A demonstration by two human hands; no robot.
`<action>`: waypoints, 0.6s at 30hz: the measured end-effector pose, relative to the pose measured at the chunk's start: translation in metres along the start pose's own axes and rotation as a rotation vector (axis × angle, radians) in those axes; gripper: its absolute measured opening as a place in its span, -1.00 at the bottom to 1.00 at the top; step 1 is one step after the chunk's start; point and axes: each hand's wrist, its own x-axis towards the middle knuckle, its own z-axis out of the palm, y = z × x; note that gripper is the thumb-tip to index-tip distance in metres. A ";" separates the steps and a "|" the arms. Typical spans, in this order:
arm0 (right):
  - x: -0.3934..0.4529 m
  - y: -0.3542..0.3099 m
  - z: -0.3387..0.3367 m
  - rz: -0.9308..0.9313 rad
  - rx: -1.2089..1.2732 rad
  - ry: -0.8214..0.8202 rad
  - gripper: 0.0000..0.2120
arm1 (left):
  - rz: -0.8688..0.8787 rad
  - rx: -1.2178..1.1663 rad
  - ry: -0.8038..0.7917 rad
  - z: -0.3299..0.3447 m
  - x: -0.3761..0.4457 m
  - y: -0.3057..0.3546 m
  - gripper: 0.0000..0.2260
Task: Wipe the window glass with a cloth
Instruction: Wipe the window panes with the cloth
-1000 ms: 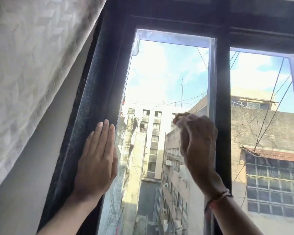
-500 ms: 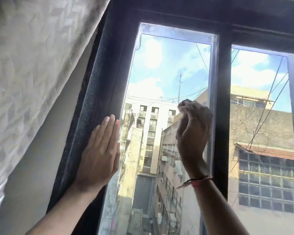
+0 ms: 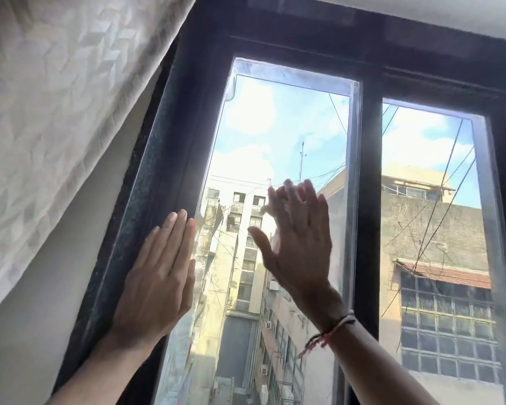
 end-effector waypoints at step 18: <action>-0.135 -0.041 -0.030 -0.328 0.234 -0.185 -0.65 | 0.004 0.008 0.005 0.000 -0.002 0.002 -0.50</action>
